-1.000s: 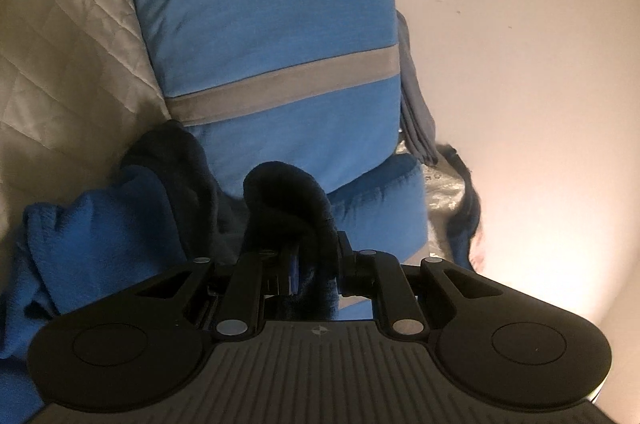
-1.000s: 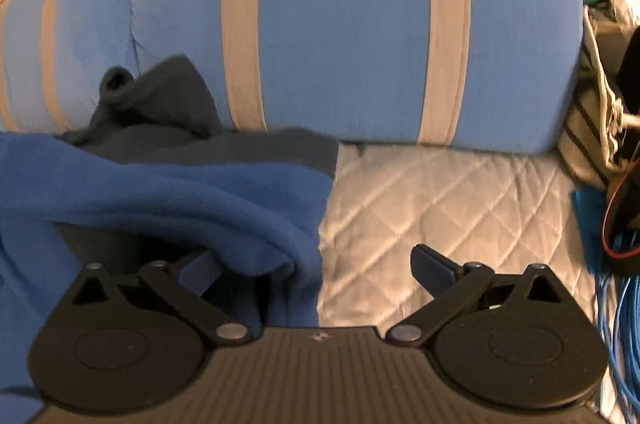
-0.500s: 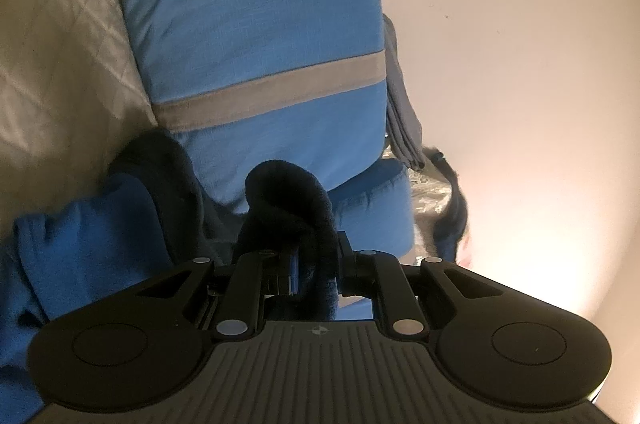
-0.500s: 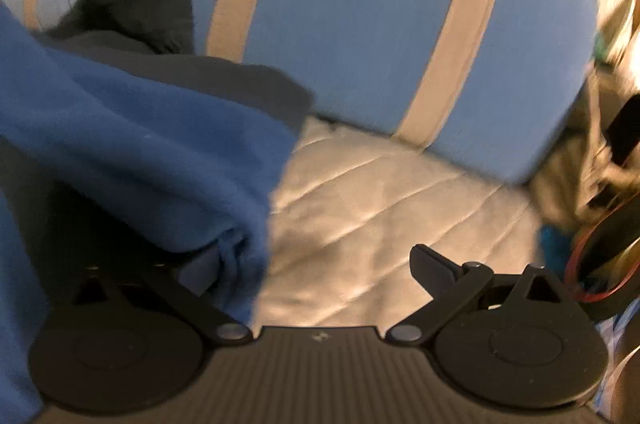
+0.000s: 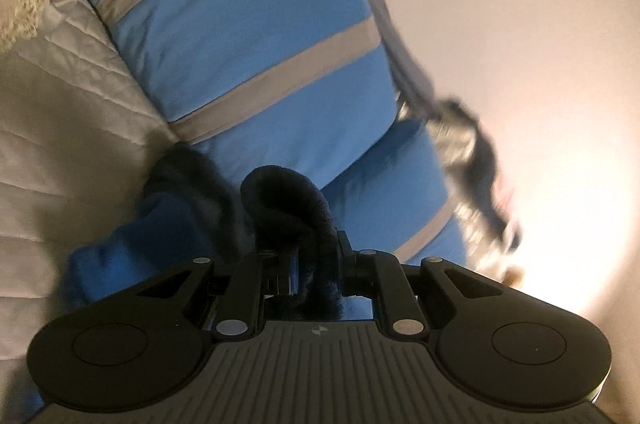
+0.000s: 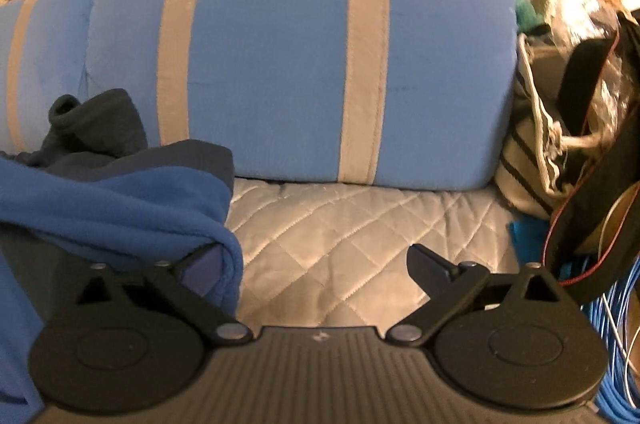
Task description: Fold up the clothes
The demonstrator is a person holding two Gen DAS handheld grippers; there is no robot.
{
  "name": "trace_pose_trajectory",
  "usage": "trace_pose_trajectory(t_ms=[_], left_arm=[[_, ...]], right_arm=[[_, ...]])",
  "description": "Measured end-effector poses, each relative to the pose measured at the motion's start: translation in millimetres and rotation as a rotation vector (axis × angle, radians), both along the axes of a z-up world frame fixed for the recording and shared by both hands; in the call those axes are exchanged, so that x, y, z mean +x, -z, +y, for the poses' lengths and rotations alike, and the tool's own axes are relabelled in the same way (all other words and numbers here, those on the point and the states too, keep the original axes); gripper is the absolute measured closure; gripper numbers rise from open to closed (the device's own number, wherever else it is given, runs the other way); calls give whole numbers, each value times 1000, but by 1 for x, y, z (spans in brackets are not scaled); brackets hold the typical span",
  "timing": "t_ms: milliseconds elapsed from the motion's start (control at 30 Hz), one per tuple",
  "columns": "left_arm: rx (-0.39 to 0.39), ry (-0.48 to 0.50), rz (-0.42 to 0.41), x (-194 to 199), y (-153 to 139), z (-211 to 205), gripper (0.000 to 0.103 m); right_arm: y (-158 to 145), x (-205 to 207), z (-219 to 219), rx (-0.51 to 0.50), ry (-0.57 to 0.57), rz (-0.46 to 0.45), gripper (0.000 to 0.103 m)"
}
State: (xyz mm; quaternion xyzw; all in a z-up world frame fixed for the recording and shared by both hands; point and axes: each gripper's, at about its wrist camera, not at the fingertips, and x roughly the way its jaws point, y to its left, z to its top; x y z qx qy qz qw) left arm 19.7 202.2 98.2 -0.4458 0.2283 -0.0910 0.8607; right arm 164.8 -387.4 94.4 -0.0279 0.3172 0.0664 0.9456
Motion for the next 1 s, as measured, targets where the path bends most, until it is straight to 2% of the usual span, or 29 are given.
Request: trace_pose_trajectory(t_ms=[200, 367, 433, 500, 667, 800, 933, 1000], left_arm=[[196, 111, 104, -25, 19, -15, 87], [463, 150, 147, -42, 45, -33, 86], [521, 171, 181, -42, 59, -39, 86], [544, 172, 195, -44, 62, -42, 86], [605, 151, 156, -50, 51, -41, 85], [566, 168, 242, -42, 65, -40, 85], [554, 152, 256, -39, 60, -42, 84], [535, 143, 272, -36, 60, -42, 84]], right_arm=[[7, -1, 1, -23, 36, 22, 2], [9, -5, 8, -60, 34, 17, 1], [10, -8, 11, -82, 34, 12, 1], [8, -10, 13, -87, 45, 0, 1], [-5, -15, 19, -51, 61, -36, 0], [6, -8, 17, -51, 91, 102, 0], [-1, -29, 5, -19, 203, 134, 0], [-6, -44, -1, 100, 195, 143, 0]])
